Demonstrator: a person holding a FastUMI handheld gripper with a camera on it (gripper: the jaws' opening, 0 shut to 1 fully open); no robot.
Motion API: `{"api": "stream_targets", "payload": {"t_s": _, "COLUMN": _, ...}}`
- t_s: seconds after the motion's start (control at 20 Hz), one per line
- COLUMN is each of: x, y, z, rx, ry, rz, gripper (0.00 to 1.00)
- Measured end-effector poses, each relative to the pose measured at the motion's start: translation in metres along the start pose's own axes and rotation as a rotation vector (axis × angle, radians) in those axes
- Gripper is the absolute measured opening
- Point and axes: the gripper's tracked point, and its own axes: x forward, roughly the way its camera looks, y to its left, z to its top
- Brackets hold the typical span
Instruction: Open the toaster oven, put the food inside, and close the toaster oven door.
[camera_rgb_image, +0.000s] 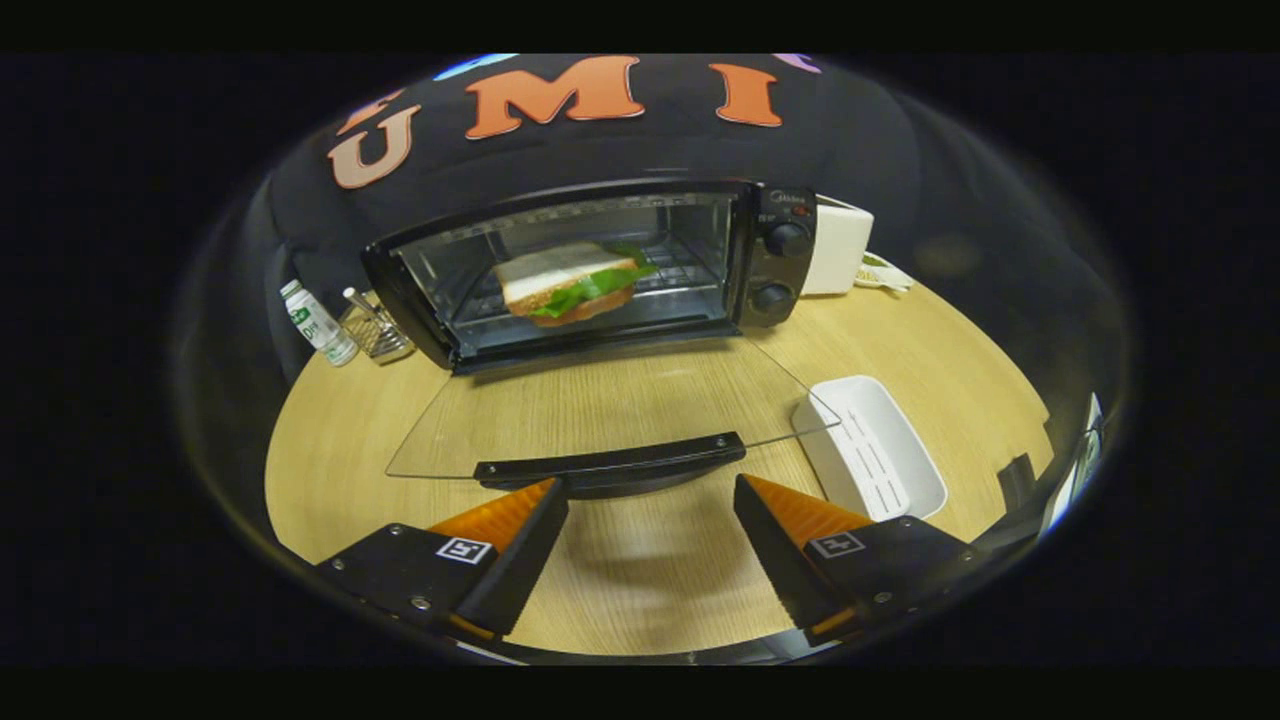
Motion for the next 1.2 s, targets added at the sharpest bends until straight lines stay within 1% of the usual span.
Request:
{"api": "stream_targets", "payload": {"t_s": 0.25, "x": -0.014, "y": 0.009, "z": 0.045, "rx": 0.064, "ry": -0.09, "rz": 0.042, "gripper": 0.99}}
{"api": "stream_targets", "payload": {"t_s": 0.6, "x": -0.017, "y": 0.02, "z": 0.106, "rx": 0.089, "ry": -0.194, "rz": 0.076, "gripper": 0.99}}
{"api": "stream_targets", "payload": {"t_s": 0.65, "x": -0.014, "y": 0.021, "z": 0.113, "rx": 0.087, "ry": -0.207, "rz": 0.072, "gripper": 0.99}}
{"api": "stream_targets", "payload": {"t_s": 0.7, "x": -0.014, "y": 0.017, "z": 0.116, "rx": 0.066, "ry": -0.208, "rz": 0.05, "gripper": 0.99}}
{"api": "stream_targets", "payload": {"t_s": 0.75, "x": -0.006, "y": 0.015, "z": 0.127, "rx": 0.052, "ry": -0.235, "rz": 0.042, "gripper": 0.99}}
{"api": "stream_targets", "payload": {"t_s": 0.8, "x": -0.008, "y": 0.016, "z": 0.134, "rx": 0.043, "ry": -0.248, "rz": 0.043, "gripper": 0.99}}
{"api": "stream_targets", "payload": {"t_s": 1.2, "x": 0.012, "y": 0.03, "z": 0.18, "rx": 0.107, "ry": -0.334, "rz": 0.058, "gripper": 1.0}}
